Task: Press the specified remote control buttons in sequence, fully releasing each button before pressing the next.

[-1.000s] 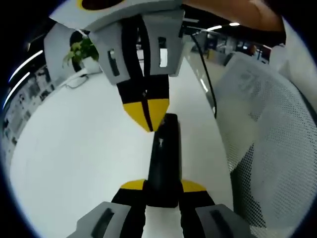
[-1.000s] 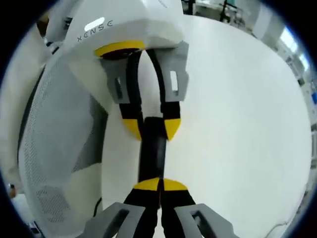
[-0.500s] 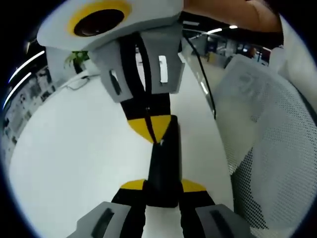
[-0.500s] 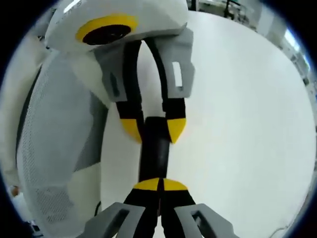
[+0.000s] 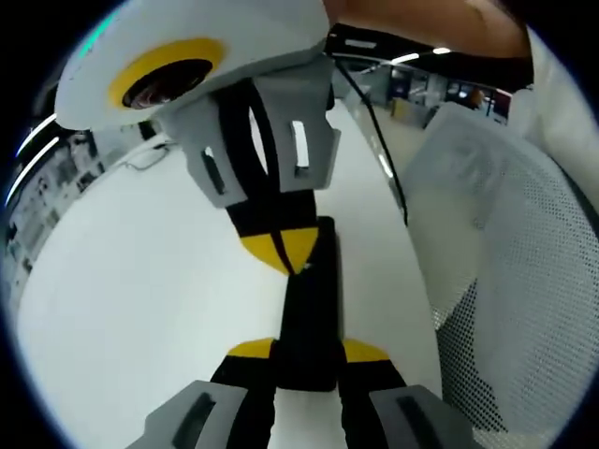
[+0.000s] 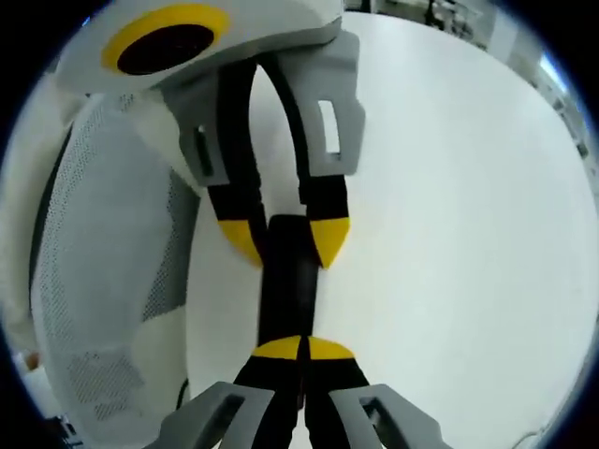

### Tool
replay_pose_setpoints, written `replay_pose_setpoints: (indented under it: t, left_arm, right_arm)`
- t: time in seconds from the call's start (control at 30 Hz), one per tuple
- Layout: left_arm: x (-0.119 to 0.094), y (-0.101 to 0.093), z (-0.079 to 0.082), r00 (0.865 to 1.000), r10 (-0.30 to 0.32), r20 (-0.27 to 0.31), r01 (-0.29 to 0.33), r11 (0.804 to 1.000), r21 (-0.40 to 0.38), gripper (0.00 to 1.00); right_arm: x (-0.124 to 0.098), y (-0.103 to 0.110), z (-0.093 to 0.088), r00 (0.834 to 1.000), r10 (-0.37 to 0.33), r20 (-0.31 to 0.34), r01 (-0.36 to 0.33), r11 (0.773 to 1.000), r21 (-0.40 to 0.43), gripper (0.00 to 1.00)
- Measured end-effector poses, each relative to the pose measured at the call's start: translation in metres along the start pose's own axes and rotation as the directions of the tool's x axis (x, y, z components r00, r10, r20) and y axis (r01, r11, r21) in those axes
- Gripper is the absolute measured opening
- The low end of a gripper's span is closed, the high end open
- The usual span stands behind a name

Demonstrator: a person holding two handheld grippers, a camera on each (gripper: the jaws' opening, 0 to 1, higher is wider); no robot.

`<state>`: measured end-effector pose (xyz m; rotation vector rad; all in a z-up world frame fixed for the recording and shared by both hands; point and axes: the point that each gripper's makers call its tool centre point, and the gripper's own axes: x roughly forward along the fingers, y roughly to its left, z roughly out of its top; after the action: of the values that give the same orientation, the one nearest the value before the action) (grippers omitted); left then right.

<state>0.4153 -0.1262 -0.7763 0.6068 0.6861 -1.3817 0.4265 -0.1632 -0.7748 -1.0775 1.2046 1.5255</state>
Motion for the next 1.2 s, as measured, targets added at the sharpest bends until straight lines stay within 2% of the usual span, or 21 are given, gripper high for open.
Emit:
replay_pose_setpoints:
  t: [0.7, 0.9, 1.2]
  left_arm:
    - [-0.001, 0.0013, -0.001, 1.0, 0.006, -0.002, -0.006, 1.0, -0.004, 0.24]
    - [-0.0008, 0.0022, -0.001, 1.0, 0.007, 0.002, -0.007, 1.0, -0.007, 0.24]
    - [-0.0003, 0.0022, 0.0, 1.0, 0.007, 0.001, -0.007, 1.0, -0.006, 0.24]
  right_arm:
    - [0.0001, 0.0019, 0.0019, 1.0, -0.013, -0.019, 0.013, 0.999, -0.041, 0.0]
    - [-0.001, 0.0008, 0.0012, 1.0, -0.024, 0.014, 0.024, 1.0, 0.001, 0.0]
    - [-0.0036, 0.003, 0.001, 0.998, -0.053, 0.039, 0.053, 0.999, 0.009, 0.0]
